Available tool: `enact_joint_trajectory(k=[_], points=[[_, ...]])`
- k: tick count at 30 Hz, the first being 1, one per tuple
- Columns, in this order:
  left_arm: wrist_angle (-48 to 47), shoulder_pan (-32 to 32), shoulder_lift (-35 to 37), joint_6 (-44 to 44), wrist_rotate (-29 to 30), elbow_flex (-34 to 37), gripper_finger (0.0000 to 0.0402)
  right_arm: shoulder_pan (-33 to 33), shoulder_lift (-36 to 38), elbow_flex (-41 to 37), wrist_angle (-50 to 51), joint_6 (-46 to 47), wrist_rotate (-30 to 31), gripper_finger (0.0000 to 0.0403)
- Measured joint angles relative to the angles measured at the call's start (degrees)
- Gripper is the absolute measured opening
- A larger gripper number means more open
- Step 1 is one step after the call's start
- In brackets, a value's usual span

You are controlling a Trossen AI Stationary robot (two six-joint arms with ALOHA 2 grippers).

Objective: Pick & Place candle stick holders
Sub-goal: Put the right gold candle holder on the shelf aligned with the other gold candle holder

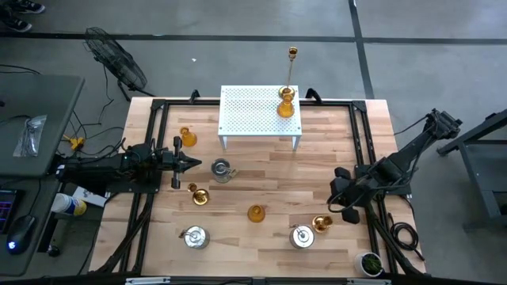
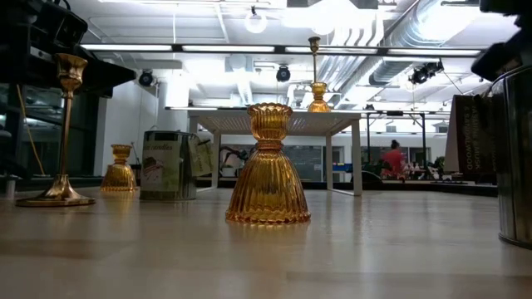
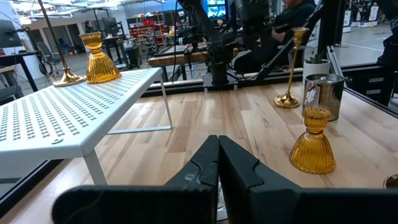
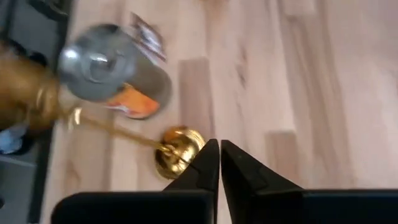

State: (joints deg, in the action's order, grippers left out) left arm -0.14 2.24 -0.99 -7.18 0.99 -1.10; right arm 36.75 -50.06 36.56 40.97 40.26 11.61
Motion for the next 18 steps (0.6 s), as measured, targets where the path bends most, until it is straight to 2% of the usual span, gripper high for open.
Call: enact_joint_trajectory(k=[3, 6, 14, 18], points=[[0.0, 0.0, 0.0, 0.0, 0.0, 0.0, 0.0000, 0.0, 0.0, 0.0, 2.1, 1.7, 0.1, 0.0031], [0.0, 0.0, 0.0, 0.0, 0.0, 0.0, 0.0000, 0.0, 0.0, 0.0, 3.0, 3.8, -1.2, 0.0070], [0.0, 0.0, 0.0, 0.0, 0.0, 0.0, 0.0000, 0.0, 0.0, 0.0, 8.3, 14.4, -16.2, 0.0222], [0.0, 0.0, 0.0, 0.0, 0.0, 0.0, 0.0000, 0.6, -0.5, 0.0, 7.9, 15.1, -20.2, 0.0283]])
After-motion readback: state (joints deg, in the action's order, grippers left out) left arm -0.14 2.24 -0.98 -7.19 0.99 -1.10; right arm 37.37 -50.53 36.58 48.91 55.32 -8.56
